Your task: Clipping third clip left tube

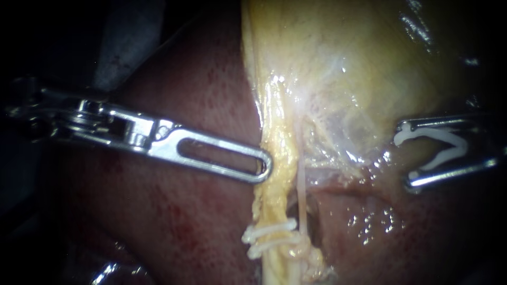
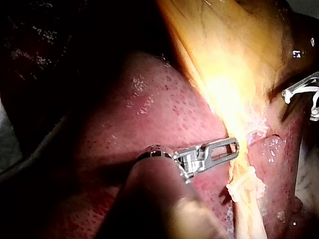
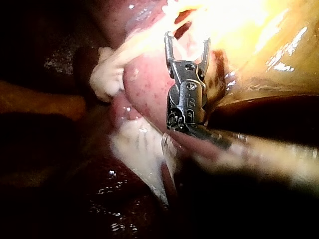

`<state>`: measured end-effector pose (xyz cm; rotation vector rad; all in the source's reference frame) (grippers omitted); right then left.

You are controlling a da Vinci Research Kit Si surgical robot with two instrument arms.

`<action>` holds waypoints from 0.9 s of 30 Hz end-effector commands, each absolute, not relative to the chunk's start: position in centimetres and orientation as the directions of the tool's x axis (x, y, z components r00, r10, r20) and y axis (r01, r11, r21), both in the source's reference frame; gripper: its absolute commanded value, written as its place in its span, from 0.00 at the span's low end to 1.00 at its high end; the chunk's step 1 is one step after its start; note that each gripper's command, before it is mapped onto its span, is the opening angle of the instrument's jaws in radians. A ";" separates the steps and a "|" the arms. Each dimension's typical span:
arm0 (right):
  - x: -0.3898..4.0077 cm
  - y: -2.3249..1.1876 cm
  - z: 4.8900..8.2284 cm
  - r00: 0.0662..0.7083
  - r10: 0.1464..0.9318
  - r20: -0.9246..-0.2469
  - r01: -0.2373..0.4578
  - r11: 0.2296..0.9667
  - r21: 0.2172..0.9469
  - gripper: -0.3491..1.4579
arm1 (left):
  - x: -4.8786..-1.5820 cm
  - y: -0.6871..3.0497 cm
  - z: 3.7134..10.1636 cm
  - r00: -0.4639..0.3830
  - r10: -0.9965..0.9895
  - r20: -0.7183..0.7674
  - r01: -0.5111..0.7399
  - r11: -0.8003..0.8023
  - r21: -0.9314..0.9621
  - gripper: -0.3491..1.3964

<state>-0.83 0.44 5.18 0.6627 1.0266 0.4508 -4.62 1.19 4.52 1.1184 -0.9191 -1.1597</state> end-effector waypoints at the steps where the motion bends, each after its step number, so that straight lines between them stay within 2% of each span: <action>1: -0.83 0.44 5.18 0.455 0.628 -0.631 -0.038 0.721 0.691 0.53 | -4.62 1.19 4.52 0.185 -0.983 -0.007 0.218 0.034 0.975 0.00; 7: -0.81 0.42 5.19 0.455 0.628 -0.631 -0.039 0.722 0.691 0.53 | -4.57 1.18 4.41 0.188 -0.982 -0.010 0.214 0.030 0.976 0.00; 19: -0.73 0.36 5.23 0.454 0.627 -0.633 -0.044 0.725 0.687 0.53 | -4.24 1.17 4.03 0.186 -0.982 -0.016 0.204 0.023 0.979 0.00; 27: -0.50 0.20 5.27 0.460 0.620 -0.636 -0.028 0.726 0.687 0.53 | -4.16 1.18 3.94 0.180 -0.984 -0.018 0.202 0.019 0.979 0.00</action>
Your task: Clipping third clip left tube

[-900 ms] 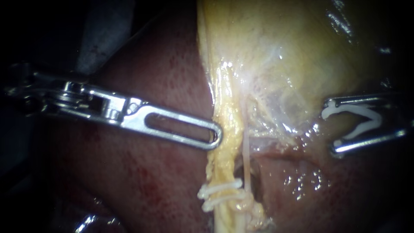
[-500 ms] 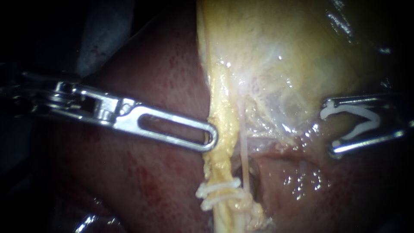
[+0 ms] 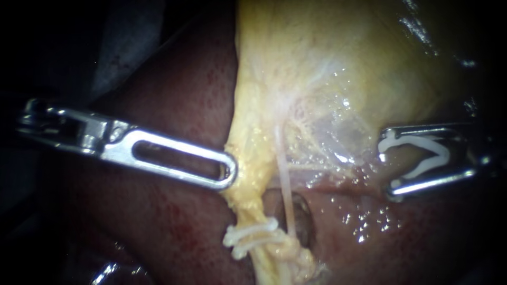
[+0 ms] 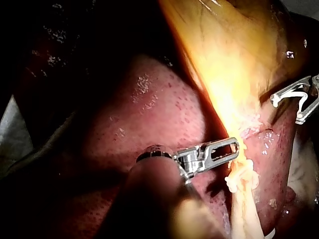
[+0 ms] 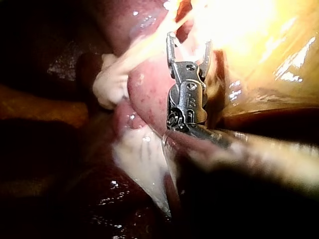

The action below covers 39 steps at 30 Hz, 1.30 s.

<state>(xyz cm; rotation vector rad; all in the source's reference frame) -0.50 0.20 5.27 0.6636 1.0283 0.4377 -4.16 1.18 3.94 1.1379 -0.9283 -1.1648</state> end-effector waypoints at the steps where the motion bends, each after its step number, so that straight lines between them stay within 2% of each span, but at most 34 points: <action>1: -0.45 0.18 5.27 0.462 0.623 -0.631 -0.025 0.720 0.693 0.53 | -4.16 1.18 3.94 0.179 -0.984 -0.018 0.202 0.019 0.979 0.00; 8: -0.08 -0.01 5.31 0.465 0.649 -0.603 -0.028 0.691 0.722 0.52 | -4.17 1.18 3.94 0.179 -0.984 -0.018 0.202 0.019 0.979 0.00; 19: 0.28 -0.31 5.58 0.471 0.690 -0.549 -0.039 0.638 0.769 0.52 | -4.18 1.17 3.94 0.178 -0.984 -0.018 0.203 0.019 0.979 0.00; 32: 0.72 -0.47 5.77 0.494 0.712 -0.499 -0.019 0.583 0.812 0.50 | -4.22 1.15 3.93 0.175 -0.984 -0.018 0.205 0.019 0.979 0.00; 39: 0.93 -0.44 5.84 0.519 0.703 -0.486 -0.013 0.575 0.818 0.49 | -4.23 1.14 3.92 0.175 -0.984 -0.012 0.205 0.025 0.979 0.00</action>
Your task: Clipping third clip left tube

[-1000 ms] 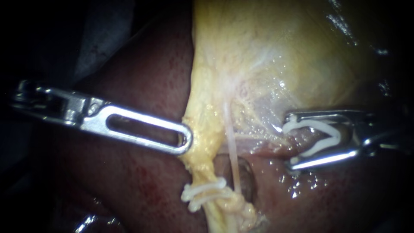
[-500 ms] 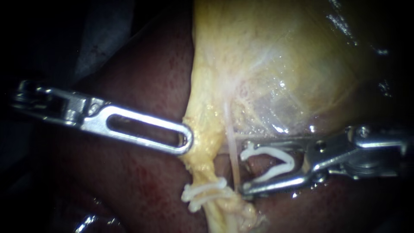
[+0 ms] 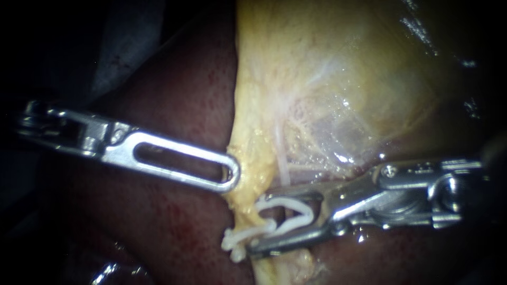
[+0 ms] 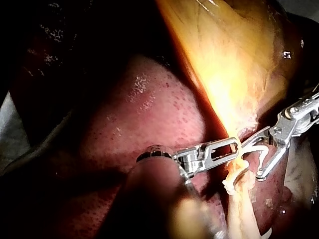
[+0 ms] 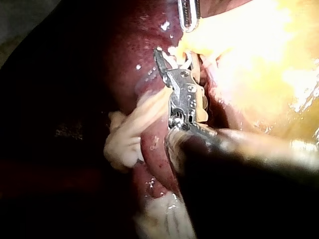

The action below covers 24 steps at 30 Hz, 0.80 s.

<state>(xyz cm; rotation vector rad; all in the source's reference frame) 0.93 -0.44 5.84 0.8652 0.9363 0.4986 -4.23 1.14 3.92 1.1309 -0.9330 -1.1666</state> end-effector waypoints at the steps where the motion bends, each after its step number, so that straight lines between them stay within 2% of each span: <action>1: 0.95 -0.43 5.85 0.518 0.704 -0.486 -0.015 0.575 0.818 0.49 | -4.23 1.14 3.92 0.175 -0.984 -0.012 0.205 0.025 0.979 0.00; 12: 0.98 -0.32 5.94 0.521 0.703 -0.484 -0.021 0.577 0.817 0.49 | -4.24 1.13 3.91 0.174 -0.985 -0.012 0.205 0.024 0.978 0.00; 24: 1.09 -0.44 6.06 0.534 0.697 -0.478 -0.016 0.574 0.819 0.49 | -4.26 1.13 3.91 0.173 -0.985 -0.012 0.206 0.024 0.978 0.00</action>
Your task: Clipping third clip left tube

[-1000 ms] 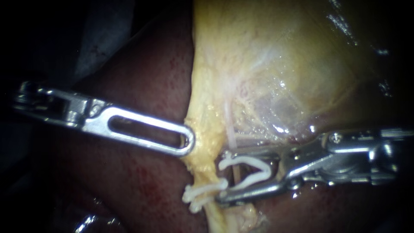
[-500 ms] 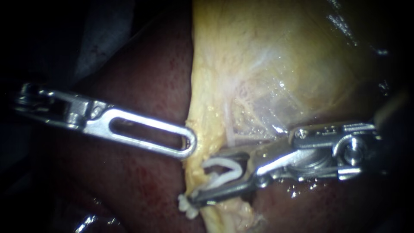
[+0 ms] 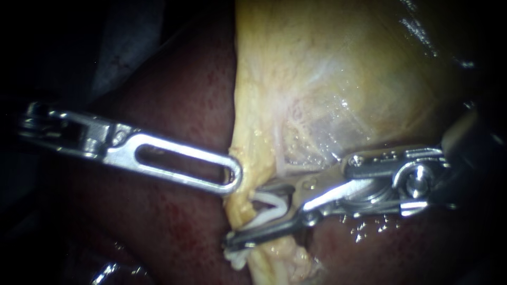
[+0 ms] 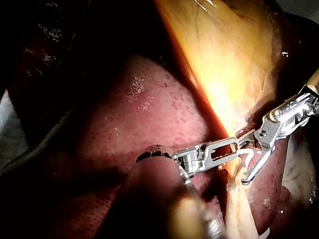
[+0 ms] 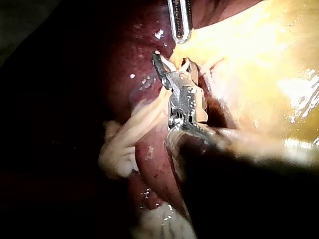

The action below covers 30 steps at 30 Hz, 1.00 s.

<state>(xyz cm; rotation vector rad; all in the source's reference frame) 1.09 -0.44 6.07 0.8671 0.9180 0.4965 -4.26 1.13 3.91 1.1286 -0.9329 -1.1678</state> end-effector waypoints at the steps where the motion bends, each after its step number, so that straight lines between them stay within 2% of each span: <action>1: 1.09 -0.44 6.07 0.534 0.697 -0.478 -0.016 0.574 0.819 0.49 | -4.26 1.13 3.91 0.173 -0.985 -0.012 0.206 0.024 0.978 0.00; 30: 1.20 -0.39 6.06 0.535 0.708 -0.461 -0.028 0.560 0.828 0.46 | -4.28 1.12 3.90 0.172 -0.985 -0.012 0.207 0.024 0.978 0.00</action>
